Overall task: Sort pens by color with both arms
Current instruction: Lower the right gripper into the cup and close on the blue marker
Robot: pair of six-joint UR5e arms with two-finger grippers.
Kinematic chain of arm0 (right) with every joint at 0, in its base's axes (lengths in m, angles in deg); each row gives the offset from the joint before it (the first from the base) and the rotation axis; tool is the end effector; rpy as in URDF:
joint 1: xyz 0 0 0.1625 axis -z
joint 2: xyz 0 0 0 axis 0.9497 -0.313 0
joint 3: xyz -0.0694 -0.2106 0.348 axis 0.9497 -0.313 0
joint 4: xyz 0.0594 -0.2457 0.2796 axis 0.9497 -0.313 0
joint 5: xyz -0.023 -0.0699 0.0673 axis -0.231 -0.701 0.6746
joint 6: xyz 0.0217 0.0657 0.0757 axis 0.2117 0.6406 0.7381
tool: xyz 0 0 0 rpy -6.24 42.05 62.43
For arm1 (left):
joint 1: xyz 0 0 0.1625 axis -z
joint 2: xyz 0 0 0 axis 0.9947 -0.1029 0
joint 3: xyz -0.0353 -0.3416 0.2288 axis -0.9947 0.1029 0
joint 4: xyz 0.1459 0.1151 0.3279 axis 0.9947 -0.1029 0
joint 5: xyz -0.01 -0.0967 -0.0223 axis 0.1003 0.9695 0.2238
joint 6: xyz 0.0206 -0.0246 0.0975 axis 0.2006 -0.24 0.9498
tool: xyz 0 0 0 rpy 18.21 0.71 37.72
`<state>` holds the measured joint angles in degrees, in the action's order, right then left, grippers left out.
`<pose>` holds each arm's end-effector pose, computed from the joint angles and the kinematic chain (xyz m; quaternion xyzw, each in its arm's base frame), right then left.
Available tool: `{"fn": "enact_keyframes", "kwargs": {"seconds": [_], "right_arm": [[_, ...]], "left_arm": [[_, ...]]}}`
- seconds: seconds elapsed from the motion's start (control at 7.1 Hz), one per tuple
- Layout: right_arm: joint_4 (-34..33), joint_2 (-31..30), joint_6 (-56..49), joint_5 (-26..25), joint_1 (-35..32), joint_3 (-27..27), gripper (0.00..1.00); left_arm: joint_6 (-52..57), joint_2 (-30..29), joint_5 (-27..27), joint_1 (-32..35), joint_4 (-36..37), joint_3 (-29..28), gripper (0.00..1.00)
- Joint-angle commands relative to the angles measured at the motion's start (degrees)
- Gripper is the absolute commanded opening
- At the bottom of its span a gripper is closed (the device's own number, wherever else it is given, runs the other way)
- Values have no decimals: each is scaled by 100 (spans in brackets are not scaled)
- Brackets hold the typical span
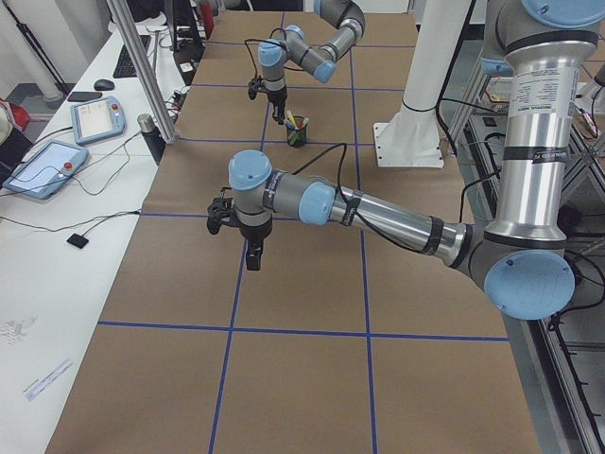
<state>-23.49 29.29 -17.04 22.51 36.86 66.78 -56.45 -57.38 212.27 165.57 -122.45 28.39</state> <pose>-0.5636 -0.5079 0.1463 -0.0385 -0.3147 0.0399 0.9476 0.0083 -0.4633 0.5135 0.0445 0.3979 0.0041 0.9163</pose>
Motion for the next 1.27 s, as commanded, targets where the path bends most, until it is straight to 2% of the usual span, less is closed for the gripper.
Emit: {"fn": "enact_keyframes", "kwargs": {"seconds": [0.0, 0.42, 0.84, 1.13], "right_arm": [[17, 26, 21, 2, 1, -17, 36], [-18, 0, -14, 20, 44, 1, 39], [-439, 0, -22, 107, 44, 211, 38], [-432, -96, -5, 108, 44, 238, 38]], "left_arm": [[0, 0, -5, 0, 0, 18, 100], [0, 0, 4, 18, 0, 27, 100], [0, 9, 4, 18, 9, 35, 100], [0, 0, 4, 18, 9, 35, 100]]}}
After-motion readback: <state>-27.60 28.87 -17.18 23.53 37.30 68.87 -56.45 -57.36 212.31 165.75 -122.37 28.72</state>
